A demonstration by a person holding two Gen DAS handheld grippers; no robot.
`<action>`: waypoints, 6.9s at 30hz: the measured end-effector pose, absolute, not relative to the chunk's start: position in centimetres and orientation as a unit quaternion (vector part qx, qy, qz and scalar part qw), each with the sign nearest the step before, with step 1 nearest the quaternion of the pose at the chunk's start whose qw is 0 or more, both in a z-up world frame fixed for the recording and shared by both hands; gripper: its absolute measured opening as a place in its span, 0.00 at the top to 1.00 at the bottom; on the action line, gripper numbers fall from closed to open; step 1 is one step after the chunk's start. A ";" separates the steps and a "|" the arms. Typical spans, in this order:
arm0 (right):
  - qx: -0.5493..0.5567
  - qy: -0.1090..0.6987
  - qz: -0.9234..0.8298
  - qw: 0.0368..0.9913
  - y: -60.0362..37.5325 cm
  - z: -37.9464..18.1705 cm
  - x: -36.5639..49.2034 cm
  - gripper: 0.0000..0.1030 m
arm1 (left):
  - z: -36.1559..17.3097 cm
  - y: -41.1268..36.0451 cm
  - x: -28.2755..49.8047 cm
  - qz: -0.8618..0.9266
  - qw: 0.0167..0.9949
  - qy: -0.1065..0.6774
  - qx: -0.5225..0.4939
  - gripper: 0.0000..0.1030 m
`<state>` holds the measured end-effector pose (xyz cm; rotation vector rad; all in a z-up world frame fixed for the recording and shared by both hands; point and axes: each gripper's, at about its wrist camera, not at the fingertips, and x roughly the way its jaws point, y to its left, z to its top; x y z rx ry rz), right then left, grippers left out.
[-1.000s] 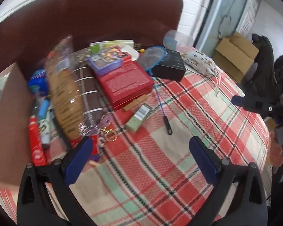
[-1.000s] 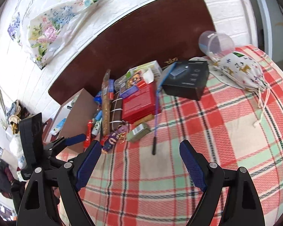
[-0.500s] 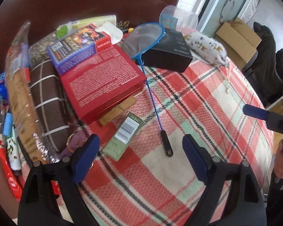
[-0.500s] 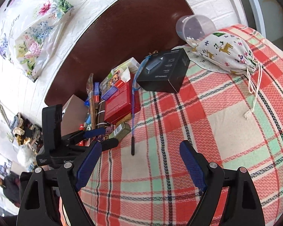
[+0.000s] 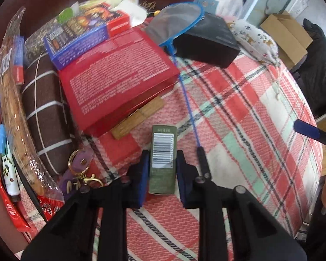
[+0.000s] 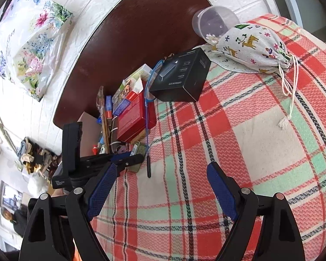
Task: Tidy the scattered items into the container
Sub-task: 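Grasp the small green barcode box with the left gripper, then carry the green box to the tan box while the right gripper carries the wooden stick, then open both grippers to drop the green box and wooden stick into the tan box, then move the left gripper to the red-capped white bottle and grasp it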
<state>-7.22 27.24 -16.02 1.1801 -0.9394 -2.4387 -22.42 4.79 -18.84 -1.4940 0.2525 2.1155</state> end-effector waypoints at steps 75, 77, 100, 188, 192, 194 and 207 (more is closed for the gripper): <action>0.379 -0.022 -0.921 0.086 8.1 -12.2 -14.1 0.39 | -10.0 -13.3 -12.8 0.862 0.204 -0.060 -0.461 0.79; 0.367 -0.026 -0.923 0.112 7.3 -10.6 -14.0 0.39 | -8.9 -13.9 -12.5 0.868 0.198 -0.058 -0.452 0.79; 0.324 -0.024 -0.892 0.313 -10.7 -2.7 -21.3 0.39 | 2.0 -28.3 -17.5 0.925 0.084 -0.072 -0.364 0.79; 0.379 -0.302 -0.856 0.179 23.9 -15.7 -7.6 0.11 | -16.4 -11.0 -23.9 0.883 -0.109 0.067 -0.451 0.41; 0.381 -0.300 -0.855 0.184 23.7 -15.9 -7.7 0.11 | -17.6 -10.3 -25.3 0.871 -0.159 0.091 -0.455 0.41; 0.381 -0.302 -0.854 0.185 23.8 -16.0 -7.7 0.11 | -18.3 -10.1 -25.7 0.866 -0.174 0.103 -0.457 0.41; 0.390 -0.308 -0.847 0.189 23.8 -16.8 -8.1 0.11 | -19.1 -11.7 -25.7 0.863 -0.163 0.099 -0.468 0.52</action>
